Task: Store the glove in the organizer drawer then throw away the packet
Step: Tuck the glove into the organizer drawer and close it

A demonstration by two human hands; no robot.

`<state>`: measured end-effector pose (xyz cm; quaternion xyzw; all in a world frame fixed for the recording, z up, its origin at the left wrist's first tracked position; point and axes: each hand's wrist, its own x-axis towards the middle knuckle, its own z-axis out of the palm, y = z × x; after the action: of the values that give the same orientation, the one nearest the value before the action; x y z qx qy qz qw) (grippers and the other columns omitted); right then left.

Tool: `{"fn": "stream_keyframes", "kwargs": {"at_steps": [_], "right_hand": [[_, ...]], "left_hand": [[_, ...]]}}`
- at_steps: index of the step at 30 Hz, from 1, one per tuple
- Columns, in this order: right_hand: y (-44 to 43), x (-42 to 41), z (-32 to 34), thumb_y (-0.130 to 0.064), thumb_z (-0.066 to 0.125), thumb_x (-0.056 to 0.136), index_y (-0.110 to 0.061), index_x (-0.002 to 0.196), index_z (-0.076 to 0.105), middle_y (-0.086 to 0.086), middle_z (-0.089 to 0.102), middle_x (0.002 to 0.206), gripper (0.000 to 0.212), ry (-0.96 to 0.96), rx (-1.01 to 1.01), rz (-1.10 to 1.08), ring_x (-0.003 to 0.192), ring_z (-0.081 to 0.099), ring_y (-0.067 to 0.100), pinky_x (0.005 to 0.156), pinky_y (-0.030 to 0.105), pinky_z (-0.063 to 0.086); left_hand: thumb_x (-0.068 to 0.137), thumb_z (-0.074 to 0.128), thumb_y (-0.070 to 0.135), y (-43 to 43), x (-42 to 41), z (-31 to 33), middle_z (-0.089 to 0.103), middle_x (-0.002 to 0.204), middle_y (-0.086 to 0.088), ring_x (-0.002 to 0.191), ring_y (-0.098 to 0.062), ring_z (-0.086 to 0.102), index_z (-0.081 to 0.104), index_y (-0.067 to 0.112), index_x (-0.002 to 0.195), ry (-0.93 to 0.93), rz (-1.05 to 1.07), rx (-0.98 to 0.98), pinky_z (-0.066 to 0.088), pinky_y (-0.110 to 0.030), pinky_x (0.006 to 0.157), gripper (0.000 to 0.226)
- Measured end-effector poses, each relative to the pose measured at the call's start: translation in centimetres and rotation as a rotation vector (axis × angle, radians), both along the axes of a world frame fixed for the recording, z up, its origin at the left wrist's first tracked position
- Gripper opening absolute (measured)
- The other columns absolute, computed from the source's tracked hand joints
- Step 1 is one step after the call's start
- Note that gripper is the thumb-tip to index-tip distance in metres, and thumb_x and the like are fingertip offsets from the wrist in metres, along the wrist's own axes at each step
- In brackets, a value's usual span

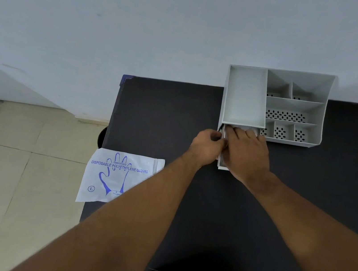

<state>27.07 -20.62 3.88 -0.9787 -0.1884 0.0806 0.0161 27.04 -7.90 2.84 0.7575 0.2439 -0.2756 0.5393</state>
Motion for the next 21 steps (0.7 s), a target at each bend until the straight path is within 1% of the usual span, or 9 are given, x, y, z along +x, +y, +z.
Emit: {"fn": "stream_keyframes", "kwargs": {"at_steps": [1,2,6,8,9,11,12,17,21], "right_hand": [[-0.1,0.0,0.0,-0.045,0.032,0.083,-0.011,0.128,0.060,0.009,0.071,0.109,0.063,-0.008,0.019,-0.006,0.098,0.064,0.032,0.084,0.044,0.042],[-0.1,-0.1,0.1,-0.044,0.028,0.083,-0.011,0.128,0.060,0.008,0.071,0.112,0.063,-0.019,0.023,-0.010,0.101,0.064,0.031,0.087,0.044,0.040],[0.0,-0.2,0.2,-0.043,0.028,0.085,-0.011,0.129,0.060,0.007,0.071,0.117,0.062,-0.012,0.015,-0.018,0.107,0.065,0.029,0.094,0.045,0.037],[0.0,-0.3,0.2,-0.043,0.027,0.085,-0.009,0.132,0.059,0.009,0.070,0.123,0.066,0.023,0.026,-0.014,0.109,0.065,0.030,0.095,0.046,0.040],[-0.1,-0.4,0.2,-0.043,0.027,0.085,-0.008,0.133,0.059,0.010,0.069,0.125,0.067,0.035,0.034,-0.010,0.109,0.066,0.030,0.096,0.047,0.041],[-0.1,-0.4,0.1,-0.041,0.034,0.086,-0.007,0.135,0.057,0.011,0.068,0.127,0.063,0.045,0.022,0.001,0.108,0.067,0.030,0.097,0.046,0.041],[-0.2,-0.4,0.0,-0.039,0.041,0.087,-0.007,0.136,0.056,0.011,0.067,0.128,0.060,0.050,0.006,0.008,0.109,0.066,0.030,0.098,0.047,0.040],[-0.2,0.0,-0.2,-0.038,0.052,0.087,-0.012,0.136,0.052,0.009,0.062,0.131,0.056,0.079,-0.081,0.023,0.117,0.058,0.032,0.102,0.048,0.035],[-0.2,-0.1,-0.2,-0.039,0.052,0.089,-0.009,0.140,0.048,0.011,0.059,0.134,0.059,0.085,-0.111,0.032,0.121,0.055,0.033,0.108,0.050,0.032]], "left_hand": [[0.093,0.061,0.032,-0.2,0.1,-0.2,0.072,0.119,-0.006,0.105,-0.023,0.071,0.060,0.017,0.129,-0.022,0.024,-0.004,0.059,-0.039,0.089,0.040],[0.092,0.062,0.034,-0.3,0.1,-0.4,0.072,0.117,-0.005,0.105,-0.024,0.070,0.062,0.017,0.127,-0.041,0.050,-0.010,0.057,-0.042,0.094,0.038],[0.087,0.064,0.038,-0.5,0.1,-1.2,0.074,0.109,-0.004,0.099,-0.024,0.072,0.066,0.020,0.113,-0.026,0.108,-0.017,0.059,-0.043,0.091,0.032],[0.085,0.062,0.040,-0.6,-0.1,-0.3,0.075,0.105,-0.004,0.097,-0.024,0.073,0.068,0.020,0.107,-0.004,0.105,-0.016,0.061,-0.039,0.082,0.031],[0.086,0.061,0.038,-0.6,-0.2,0.5,0.075,0.104,-0.004,0.095,-0.024,0.073,0.068,0.019,0.104,0.014,0.097,-0.019,0.061,-0.031,0.069,0.028],[0.094,0.055,0.030,-0.4,-0.3,1.2,0.075,0.102,-0.008,0.089,-0.023,0.073,0.067,0.013,0.102,0.067,0.060,-0.038,0.045,-0.015,0.039,0.022],[0.096,0.053,0.025,-0.4,-0.4,1.5,0.073,0.100,-0.009,0.083,-0.020,0.071,0.067,0.011,0.104,0.092,0.038,-0.049,0.038,-0.012,0.032,0.021],[0.090,0.053,0.027,-0.2,-0.7,2.0,0.077,0.100,0.002,0.070,-0.010,0.072,0.062,0.023,0.126,0.142,-0.041,-0.043,0.036,-0.023,0.051,0.037],[0.093,0.053,0.022,-0.1,-0.8,2.2,0.077,0.100,-0.003,0.070,-0.013,0.072,0.063,0.017,0.124,0.100,-0.045,-0.045,0.034,-0.014,0.036,0.033]]}}
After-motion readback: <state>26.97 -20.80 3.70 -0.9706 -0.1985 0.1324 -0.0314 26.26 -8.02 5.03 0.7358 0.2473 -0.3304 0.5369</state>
